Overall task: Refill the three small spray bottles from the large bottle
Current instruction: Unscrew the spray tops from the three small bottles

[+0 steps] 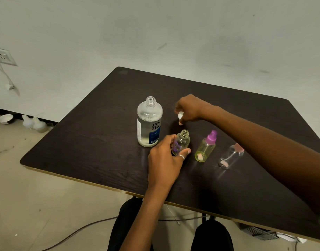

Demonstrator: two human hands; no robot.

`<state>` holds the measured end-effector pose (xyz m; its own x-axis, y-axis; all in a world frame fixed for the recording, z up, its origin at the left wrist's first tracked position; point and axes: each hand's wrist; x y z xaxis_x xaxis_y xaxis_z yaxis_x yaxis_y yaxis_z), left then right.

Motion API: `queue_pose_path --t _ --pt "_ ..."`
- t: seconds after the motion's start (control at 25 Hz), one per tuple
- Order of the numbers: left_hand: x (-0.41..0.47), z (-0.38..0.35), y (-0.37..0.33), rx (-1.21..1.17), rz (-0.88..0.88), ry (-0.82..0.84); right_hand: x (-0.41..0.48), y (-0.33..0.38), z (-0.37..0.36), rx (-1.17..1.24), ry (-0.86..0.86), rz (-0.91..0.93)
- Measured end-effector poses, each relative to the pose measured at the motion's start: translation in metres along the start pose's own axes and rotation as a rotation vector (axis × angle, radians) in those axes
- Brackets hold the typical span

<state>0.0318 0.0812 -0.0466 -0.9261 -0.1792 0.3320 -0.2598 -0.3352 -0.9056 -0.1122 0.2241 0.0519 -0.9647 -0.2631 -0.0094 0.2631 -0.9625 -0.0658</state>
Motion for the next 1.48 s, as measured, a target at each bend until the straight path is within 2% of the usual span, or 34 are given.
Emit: queue_pose_path --t 0.68,1.16,1.48 --pt "0.000 0.000 0.001 0.008 0.002 -0.004 -0.006 -0.005 0.002 0.018 -0.002 -0.005" --pt "-0.001 0.002 -0.005 0.068 0.038 0.012 -0.072 -0.019 0.089 0.113 -0.166 -0.033" --pt "-0.003 0.003 -0.008 0.106 0.052 0.033 -0.127 -0.015 0.108 0.177 -0.162 0.013"
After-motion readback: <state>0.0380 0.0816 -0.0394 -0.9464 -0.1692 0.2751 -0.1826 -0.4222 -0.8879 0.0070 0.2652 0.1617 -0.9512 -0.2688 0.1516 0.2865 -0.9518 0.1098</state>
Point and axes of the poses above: each hand's wrist, its own x-axis towards the middle knuckle, its own z-axis out of the back of the hand, y = z × x, and after that the axes turned 11 degrees about -y, right-handed
